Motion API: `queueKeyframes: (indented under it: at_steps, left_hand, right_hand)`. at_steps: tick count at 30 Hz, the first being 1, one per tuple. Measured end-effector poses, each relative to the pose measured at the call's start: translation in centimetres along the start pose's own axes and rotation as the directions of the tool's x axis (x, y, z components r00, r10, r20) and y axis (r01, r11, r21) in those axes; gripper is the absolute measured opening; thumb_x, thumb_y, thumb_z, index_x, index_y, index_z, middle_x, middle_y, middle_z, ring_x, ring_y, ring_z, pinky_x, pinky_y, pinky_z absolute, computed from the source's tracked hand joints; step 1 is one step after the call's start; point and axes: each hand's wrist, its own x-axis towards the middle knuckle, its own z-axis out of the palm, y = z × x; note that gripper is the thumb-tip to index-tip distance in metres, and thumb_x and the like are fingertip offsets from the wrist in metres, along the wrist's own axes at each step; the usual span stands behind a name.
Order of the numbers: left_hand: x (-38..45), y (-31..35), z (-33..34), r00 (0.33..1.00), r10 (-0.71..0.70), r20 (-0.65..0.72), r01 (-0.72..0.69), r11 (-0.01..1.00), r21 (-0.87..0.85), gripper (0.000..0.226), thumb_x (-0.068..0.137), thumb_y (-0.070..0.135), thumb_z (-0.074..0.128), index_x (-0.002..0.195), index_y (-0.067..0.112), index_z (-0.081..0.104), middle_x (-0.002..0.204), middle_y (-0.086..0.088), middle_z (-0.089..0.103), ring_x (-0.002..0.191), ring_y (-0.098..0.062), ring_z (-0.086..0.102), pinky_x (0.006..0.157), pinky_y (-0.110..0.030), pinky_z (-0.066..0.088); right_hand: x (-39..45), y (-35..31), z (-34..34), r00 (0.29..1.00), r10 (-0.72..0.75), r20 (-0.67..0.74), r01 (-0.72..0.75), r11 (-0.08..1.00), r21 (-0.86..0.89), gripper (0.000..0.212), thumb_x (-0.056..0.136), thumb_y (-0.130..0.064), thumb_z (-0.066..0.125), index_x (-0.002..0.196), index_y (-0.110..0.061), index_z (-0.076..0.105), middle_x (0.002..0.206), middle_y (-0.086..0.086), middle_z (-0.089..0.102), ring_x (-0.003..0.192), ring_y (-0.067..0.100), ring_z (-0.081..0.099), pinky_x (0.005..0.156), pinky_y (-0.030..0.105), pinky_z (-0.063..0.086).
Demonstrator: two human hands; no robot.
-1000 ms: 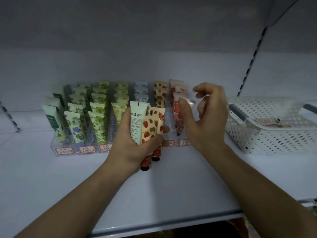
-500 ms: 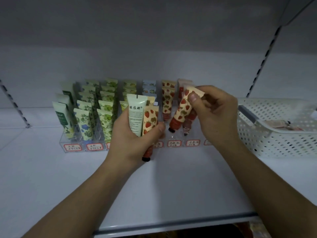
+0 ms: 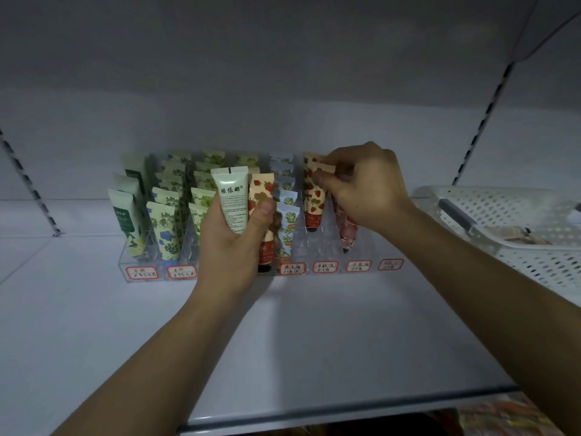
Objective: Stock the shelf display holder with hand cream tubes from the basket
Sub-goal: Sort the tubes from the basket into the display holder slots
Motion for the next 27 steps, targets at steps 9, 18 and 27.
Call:
queueKeyframes:
  at_steps: [9, 18, 27]
  left_hand:
    - [-0.1, -0.1, 0.1, 0.999, 0.011, 0.041, -0.013, 0.999, 0.044, 0.036, 0.079, 0.037, 0.071, 0.107, 0.016, 0.063, 0.09, 0.01, 0.073, 0.085, -0.006, 0.07, 0.075, -0.024, 0.057]
    - [-0.6, 0.4, 0.4, 0.989, 0.02, 0.146, -0.017, 1.0, -0.019, 0.049, 0.055, 0.021, 0.084, 0.099, 0.018, 0.062, 0.079, 0.016, 0.074, 0.072, 0.0, 0.069, 0.06, -0.016, 0.053]
    - [-0.9, 0.4, 0.8, 0.976, 0.023, 0.216, -0.02, 1.0, -0.014, 0.052, 0.057, 0.004, 0.085, 0.103, 0.015, 0.063, 0.082, 0.017, 0.075, 0.076, 0.002, 0.07, 0.063, -0.014, 0.053]
  right_hand:
    - [0.5, -0.7, -0.1, 0.963, 0.089, 0.254, -0.014, 0.959, -0.283, 0.035, 0.089, -0.045, 0.071, 0.112, -0.019, 0.075, 0.114, 0.006, 0.068, 0.119, 0.03, 0.05, 0.092, 0.037, 0.037]
    - [-5.5, -1.7, 1.8, 0.956, -0.01, -0.294, 0.032, 0.997, 0.071, 0.029, 0.098, -0.033, 0.051, 0.113, -0.017, 0.07, 0.106, -0.006, 0.067, 0.107, 0.021, 0.051, 0.085, 0.043, 0.041]
    - [-6.2, -1.5, 1.4, 0.994, -0.066, -0.084, 0.091, 0.934, 0.346, 0.018, 0.093, -0.03, 0.067, 0.104, -0.018, 0.075, 0.088, -0.021, 0.064, 0.086, 0.009, 0.063, 0.072, 0.033, 0.053]
